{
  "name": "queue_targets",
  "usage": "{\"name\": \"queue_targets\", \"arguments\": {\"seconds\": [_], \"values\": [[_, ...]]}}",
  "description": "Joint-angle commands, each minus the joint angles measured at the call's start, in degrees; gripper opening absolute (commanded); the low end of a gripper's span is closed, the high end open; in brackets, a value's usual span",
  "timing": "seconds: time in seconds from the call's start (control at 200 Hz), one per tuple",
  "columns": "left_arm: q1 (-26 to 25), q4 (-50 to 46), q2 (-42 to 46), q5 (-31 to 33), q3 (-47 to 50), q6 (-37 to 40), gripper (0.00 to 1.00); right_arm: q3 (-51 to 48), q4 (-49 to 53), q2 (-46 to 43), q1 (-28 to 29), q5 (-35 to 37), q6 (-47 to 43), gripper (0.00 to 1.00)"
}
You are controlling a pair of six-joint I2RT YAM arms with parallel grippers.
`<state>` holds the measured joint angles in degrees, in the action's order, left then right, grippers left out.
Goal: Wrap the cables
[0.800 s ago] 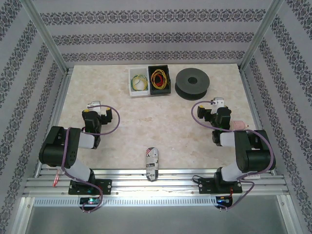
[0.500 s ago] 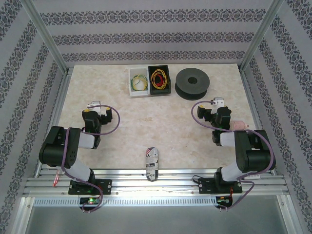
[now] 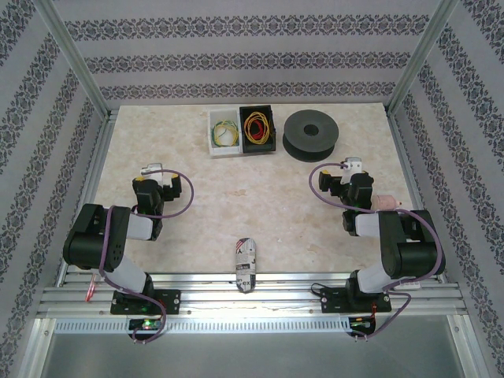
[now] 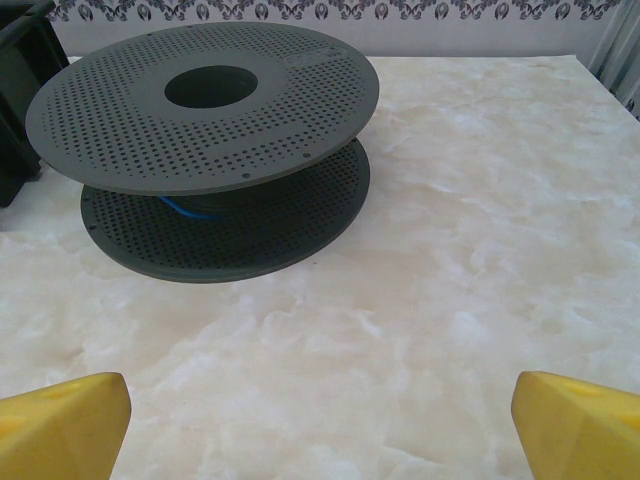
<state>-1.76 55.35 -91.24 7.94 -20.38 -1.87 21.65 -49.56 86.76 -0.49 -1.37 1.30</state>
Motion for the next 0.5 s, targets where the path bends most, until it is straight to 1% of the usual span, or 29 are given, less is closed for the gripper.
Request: {"name": "queue_targets", "arguments": {"seconds": [0.0,0.21,0.325,0.365,0.395,0.41,0.455,0.495], "values": [[0.7,0.7,0.0,-0.5,-1.0,0.5,0.99,0.9,-1.2,0.1,0.5,0.2,0.3,0.98],[0.7,0.7,0.0,-0.6,-1.0,0.5,0.99,0.9,-1.2,0.2,0.5,0.2,0.3,0.98],[0.5,-0.2,0.9,1.1,-1.3,0.3,0.99,1.5,0.2,-1.2,0.5,2.3,1.4,0.98],[0.6,-4.3,3.1,0.5,-2.2,0.0,0.99,2.7,4.4,-3.3,0.5,2.3,1.5,0.98],[0.4,-6.0,4.4,0.6,-3.0,0.8,0.99,4.5,10.3,-5.2,0.5,2.7,1.8,0.98],[0.3,-8.6,5.3,0.8,-3.9,0.8,0.99,5.4,13.0,-6.2,0.5,3.0,2.2,0.98],[0.4,-21.8,8.8,0.9,-8.4,-1.0,0.99,8.6,22.0,-9.0,0.3,3.4,2.7,0.98],[0.4,-33.0,10.7,1.0,-13.1,-2.2,0.99,9.9,25.0,-10.5,0.3,3.3,3.0,0.98]]}}
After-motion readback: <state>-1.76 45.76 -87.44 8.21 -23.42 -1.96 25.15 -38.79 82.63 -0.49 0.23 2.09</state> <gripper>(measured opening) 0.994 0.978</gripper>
